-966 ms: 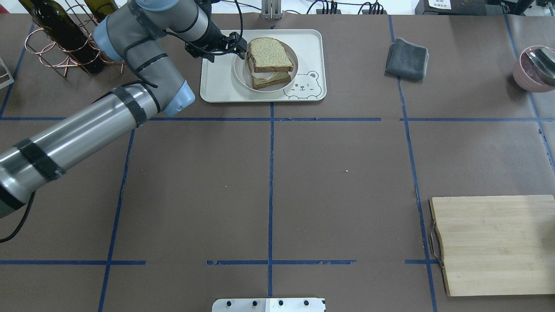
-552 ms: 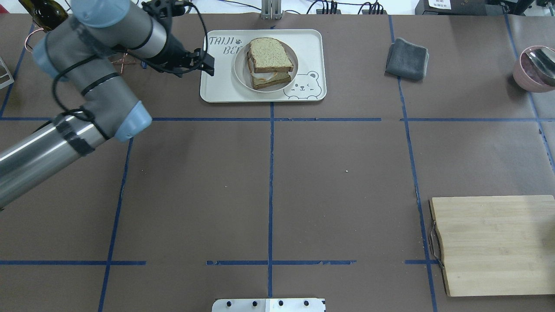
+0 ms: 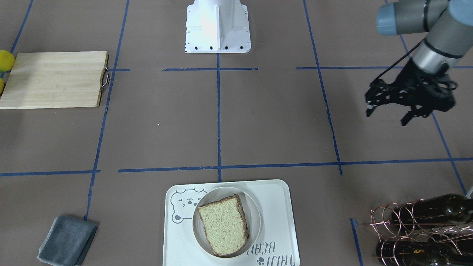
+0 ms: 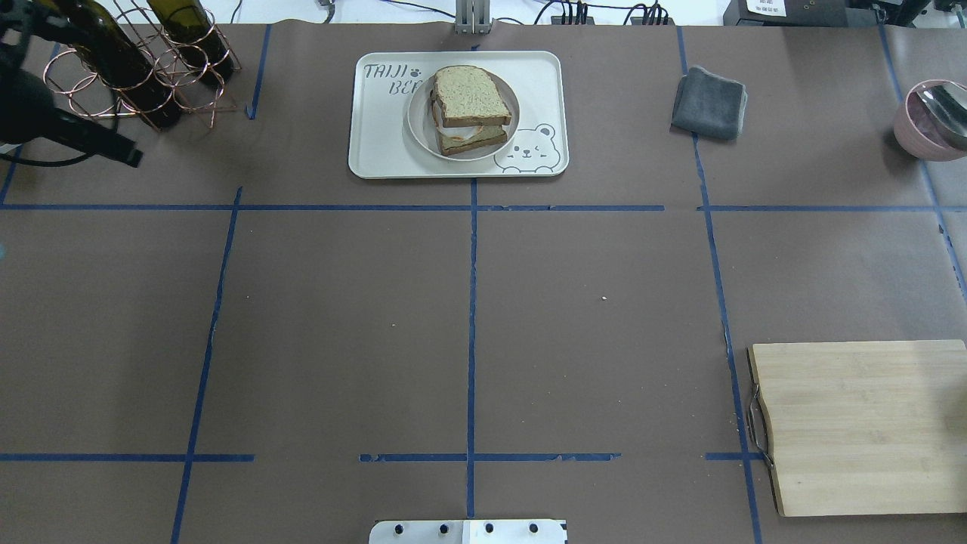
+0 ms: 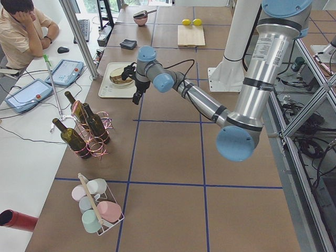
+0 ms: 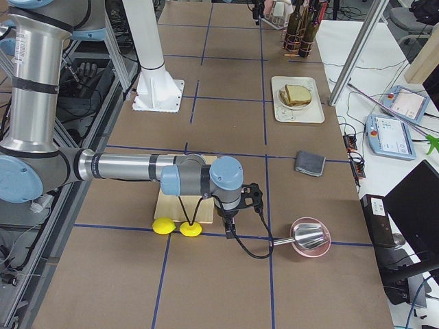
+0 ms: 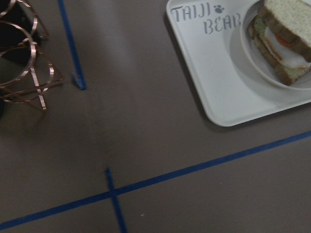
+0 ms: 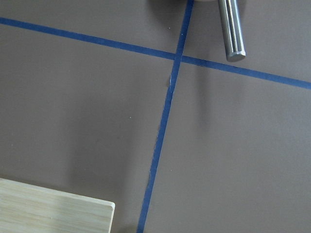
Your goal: Make sandwich and place on tray
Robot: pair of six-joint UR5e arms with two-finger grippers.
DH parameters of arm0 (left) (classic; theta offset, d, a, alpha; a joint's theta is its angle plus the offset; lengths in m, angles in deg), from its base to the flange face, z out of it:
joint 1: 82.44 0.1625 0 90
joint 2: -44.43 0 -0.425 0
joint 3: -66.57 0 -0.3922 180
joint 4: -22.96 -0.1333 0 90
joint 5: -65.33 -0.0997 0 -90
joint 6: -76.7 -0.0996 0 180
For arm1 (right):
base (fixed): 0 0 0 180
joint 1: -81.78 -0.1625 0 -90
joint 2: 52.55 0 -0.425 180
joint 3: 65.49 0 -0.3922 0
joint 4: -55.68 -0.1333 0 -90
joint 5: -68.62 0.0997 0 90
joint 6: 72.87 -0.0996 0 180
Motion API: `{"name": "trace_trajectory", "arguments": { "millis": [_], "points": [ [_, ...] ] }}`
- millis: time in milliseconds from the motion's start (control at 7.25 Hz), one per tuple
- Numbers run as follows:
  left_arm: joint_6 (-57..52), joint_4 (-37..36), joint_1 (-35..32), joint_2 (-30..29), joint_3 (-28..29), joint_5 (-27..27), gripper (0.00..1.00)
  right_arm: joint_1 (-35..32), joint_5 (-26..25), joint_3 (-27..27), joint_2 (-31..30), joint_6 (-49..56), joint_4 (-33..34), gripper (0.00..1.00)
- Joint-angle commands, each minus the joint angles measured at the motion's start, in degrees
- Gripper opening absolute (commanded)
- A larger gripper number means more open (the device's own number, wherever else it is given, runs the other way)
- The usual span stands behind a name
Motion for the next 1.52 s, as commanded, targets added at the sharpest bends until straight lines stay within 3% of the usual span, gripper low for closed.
{"name": "trace_trajectory", "arguments": {
  "millis": [0, 138, 414, 552, 828, 1379],
  "points": [
    [-19.3, -0.1, -11.7, 11.0, 4.3, 7.1, 1.0, 0.0, -0.1, 0.3, -0.3, -0.5, -0.2, 1.0],
    [-24.2, -0.2, -16.5, 16.2, 4.5, 8.8, 1.0, 0.0, -0.2, 0.5, -0.3, -0.6, -0.2, 1.0],
    [-24.3, -0.7, -21.1, 23.2, 4.4, 14.5, 1.0, 0.0, 0.2, 0.4, -0.7, -0.7, -0.3, 1.0],
    [-24.7, -0.6, -23.3, 25.1, 4.5, 14.7, 1.0, 0.0, 0.2, 0.4, -0.7, -0.9, -0.3, 1.0],
    [-24.6, -0.7, -28.0, 27.0, 3.9, 14.6, 1.0, 0.0, 0.2, -0.2, -0.5, -4.5, -0.5, 1.0],
    [-24.5, -1.4, -28.5, 26.8, 4.5, 12.9, 1.0, 0.0, 0.0, -0.2, -0.3, -4.3, -0.5, 1.0]
  ]
}}
